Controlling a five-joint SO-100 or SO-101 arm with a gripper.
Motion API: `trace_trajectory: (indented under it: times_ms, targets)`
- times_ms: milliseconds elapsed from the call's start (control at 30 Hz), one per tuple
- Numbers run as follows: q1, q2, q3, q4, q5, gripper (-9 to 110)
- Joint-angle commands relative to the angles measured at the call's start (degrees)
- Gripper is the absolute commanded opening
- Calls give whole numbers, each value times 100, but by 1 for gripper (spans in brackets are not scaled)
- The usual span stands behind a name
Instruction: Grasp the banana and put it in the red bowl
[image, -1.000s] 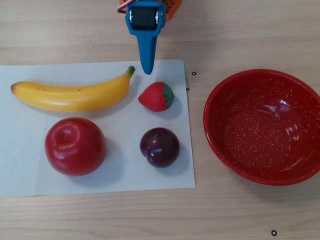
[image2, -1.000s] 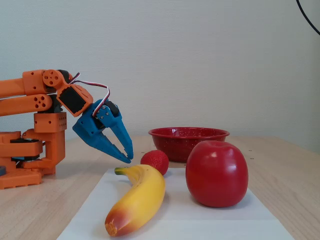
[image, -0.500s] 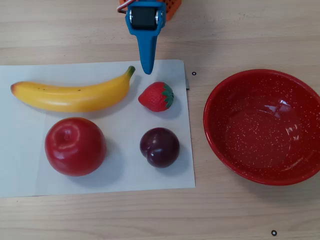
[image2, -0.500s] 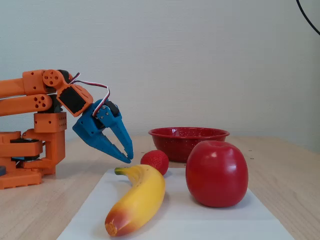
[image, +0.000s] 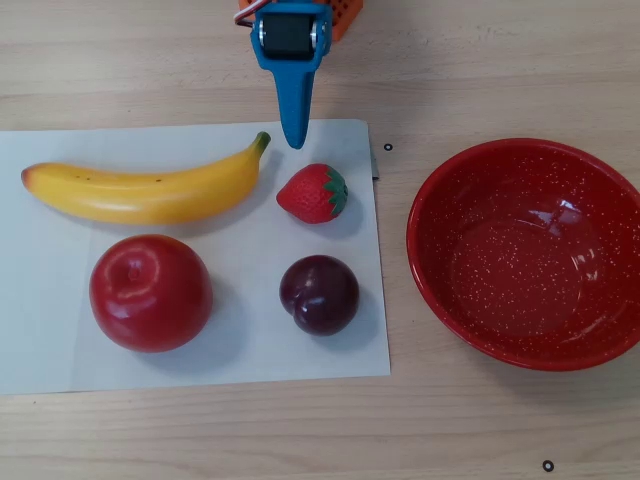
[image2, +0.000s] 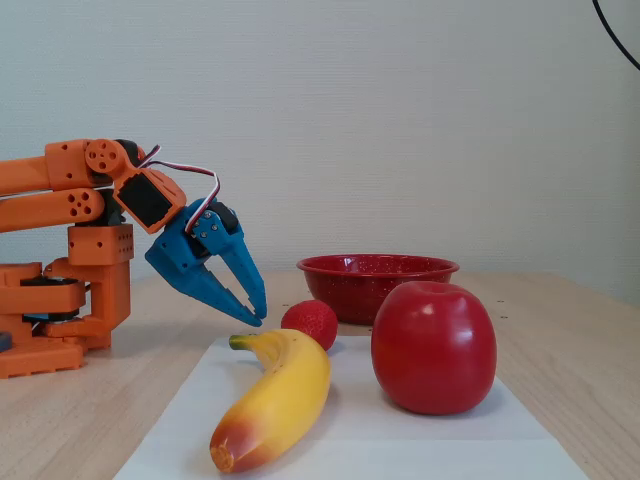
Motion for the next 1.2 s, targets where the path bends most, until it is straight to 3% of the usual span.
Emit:
trace_trajectory:
  times_ms: [0,433,1167]
  targets:
    - [35,88,88,-18,18,0]
    - [-88,-703,-606,-53,492,0]
    - [-387,-3779,-4447,1714,1151,0]
